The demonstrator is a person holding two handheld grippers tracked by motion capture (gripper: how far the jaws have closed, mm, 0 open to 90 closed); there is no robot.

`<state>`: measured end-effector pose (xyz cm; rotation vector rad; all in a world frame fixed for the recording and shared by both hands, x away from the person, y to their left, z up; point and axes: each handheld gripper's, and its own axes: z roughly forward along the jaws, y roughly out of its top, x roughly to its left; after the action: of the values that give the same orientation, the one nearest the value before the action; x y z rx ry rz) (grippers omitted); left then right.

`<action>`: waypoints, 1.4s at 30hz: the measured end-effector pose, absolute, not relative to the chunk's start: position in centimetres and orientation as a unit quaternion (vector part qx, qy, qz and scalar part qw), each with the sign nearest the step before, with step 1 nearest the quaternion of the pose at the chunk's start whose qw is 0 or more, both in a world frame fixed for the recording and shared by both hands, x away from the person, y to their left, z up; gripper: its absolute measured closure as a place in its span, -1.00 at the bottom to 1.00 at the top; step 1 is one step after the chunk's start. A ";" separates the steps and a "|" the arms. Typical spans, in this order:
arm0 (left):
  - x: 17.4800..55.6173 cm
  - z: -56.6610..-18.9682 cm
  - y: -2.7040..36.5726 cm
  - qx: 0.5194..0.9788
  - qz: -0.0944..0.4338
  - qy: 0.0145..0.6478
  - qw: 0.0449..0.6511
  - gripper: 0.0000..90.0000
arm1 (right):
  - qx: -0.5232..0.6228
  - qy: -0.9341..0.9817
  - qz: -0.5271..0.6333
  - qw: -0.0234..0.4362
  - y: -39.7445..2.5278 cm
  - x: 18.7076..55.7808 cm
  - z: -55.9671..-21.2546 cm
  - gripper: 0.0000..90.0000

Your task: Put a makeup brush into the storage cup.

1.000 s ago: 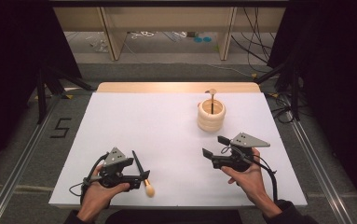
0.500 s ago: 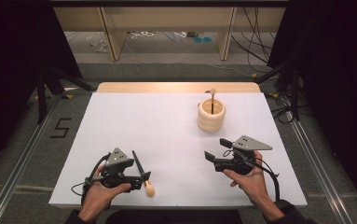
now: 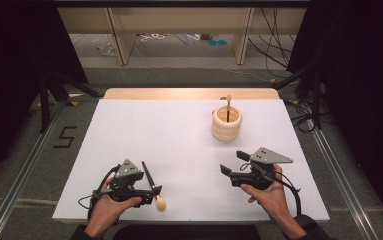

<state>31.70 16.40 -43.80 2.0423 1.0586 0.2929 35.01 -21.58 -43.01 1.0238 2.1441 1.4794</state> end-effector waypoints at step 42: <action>34.9 -45.7 14.6 0.843 0.055 0.449 0.291 -0.53 | 0.358 0.761 0.518 0.156 -21.4 34.3 -43.3 -0.48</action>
<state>34.87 14.59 -45.74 2.2495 1.1963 0.1460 34.34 -21.43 -43.29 1.0247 2.1783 1.4834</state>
